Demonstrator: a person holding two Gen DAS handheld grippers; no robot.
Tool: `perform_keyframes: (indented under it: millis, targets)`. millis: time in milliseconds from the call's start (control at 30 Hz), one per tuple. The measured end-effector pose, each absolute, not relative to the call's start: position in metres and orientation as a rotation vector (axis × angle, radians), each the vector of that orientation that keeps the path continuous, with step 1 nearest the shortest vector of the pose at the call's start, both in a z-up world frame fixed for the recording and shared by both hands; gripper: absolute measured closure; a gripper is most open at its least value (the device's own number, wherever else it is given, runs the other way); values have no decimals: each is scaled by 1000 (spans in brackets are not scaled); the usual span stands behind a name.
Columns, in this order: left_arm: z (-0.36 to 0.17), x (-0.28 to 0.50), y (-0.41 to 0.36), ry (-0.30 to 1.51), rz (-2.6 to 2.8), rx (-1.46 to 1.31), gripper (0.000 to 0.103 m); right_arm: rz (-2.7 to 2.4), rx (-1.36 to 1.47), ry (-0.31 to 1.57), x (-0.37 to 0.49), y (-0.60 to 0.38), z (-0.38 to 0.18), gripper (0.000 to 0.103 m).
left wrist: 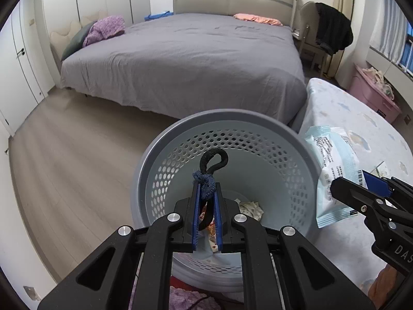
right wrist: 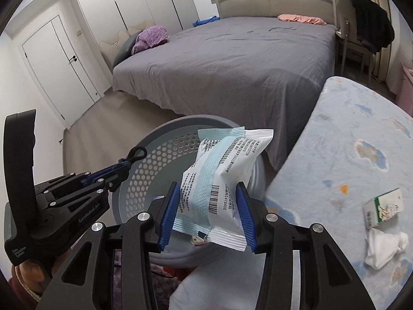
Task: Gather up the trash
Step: 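Carry wipe pack and hair tie over the basket and open both grippers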
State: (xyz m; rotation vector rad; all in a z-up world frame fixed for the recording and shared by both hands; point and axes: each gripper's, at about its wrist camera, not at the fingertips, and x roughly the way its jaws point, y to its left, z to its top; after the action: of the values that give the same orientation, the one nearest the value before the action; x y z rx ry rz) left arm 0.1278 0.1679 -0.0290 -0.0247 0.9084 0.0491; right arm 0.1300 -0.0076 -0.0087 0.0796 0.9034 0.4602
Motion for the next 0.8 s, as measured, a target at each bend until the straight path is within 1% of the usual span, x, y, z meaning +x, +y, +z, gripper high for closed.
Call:
perform_keyframes:
  millis: [267,300,333,567,667,700,733,800]
  targets:
    - [-43,138,178,944,56,-27,92,488,54,949,147,14,-26,59]
    - [-44,139,179,945,56,-28,92,489,50,952,148,16,-27,59]
    - [-44,139,180,945,56,-29,89,490,49,954,151,17,-28,59]
    - [-44,140,187,944,59,-36,88,481,35,935,153,18,-25,58]
    - [-45,140,187,946,63,-31,86,473,37,927,151,17,-23,50]
    - [-45,140,187,947,64,-30,84,472,38,925,150,16,-23,44]
    - [-45,140,187,949,64,-29,81,471,39,923,150,15,-23,42]
    - [-47,140,187,953,64,-29,75,465,38,916,149,14,-21,41]
